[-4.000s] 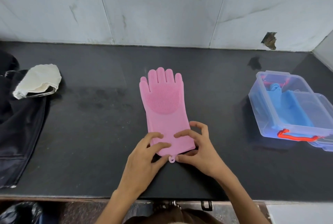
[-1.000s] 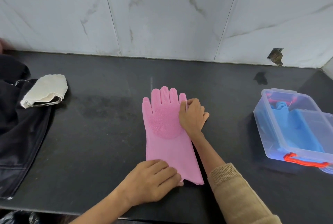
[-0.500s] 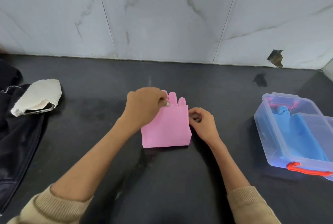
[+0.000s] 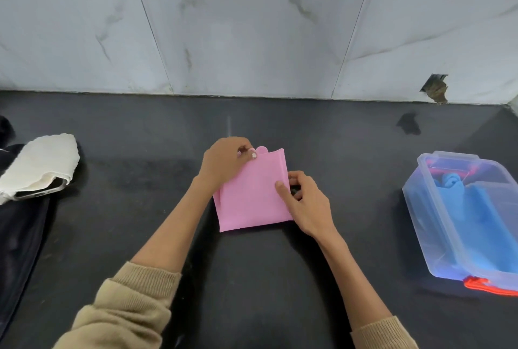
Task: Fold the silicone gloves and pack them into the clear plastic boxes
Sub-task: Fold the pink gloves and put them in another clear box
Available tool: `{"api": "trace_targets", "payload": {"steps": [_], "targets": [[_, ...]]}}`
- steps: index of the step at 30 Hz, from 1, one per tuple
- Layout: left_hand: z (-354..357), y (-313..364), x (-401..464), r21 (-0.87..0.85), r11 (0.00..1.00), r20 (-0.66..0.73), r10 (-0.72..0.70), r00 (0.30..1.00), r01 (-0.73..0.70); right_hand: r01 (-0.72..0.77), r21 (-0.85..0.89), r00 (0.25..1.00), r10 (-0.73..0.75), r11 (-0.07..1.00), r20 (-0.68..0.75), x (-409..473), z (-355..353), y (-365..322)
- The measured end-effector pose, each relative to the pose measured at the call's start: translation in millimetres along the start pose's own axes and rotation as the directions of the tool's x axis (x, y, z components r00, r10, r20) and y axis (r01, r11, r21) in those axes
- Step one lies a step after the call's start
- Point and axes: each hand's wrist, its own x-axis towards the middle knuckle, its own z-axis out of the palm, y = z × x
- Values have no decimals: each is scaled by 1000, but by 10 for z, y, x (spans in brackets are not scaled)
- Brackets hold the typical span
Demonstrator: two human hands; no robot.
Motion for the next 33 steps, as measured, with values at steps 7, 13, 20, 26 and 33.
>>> {"api": "trace_targets", "payload": {"steps": [7,13,20,26,33], "targets": [[-6,30,-413,-416,893,-403,-348,846,169,-26,-347,999,13,937,-40,35,147,-103],[94,37,-1044,-298,655,162,-683,712,695,-119,-330,991,134,936,24,128,82,-215],[92,171,-833,-267,764,109,-582,806,587,-132,-375,970,198,918,144,220,18,-321],[166,239,-958,-697,587,100,-489,867,412,-96,49,974,84,994,208,102,-25,-248],[182,238,-1144,-841,171,344,-564,751,514,-395,547,916,271,738,295,-125,-30,-110]]}}
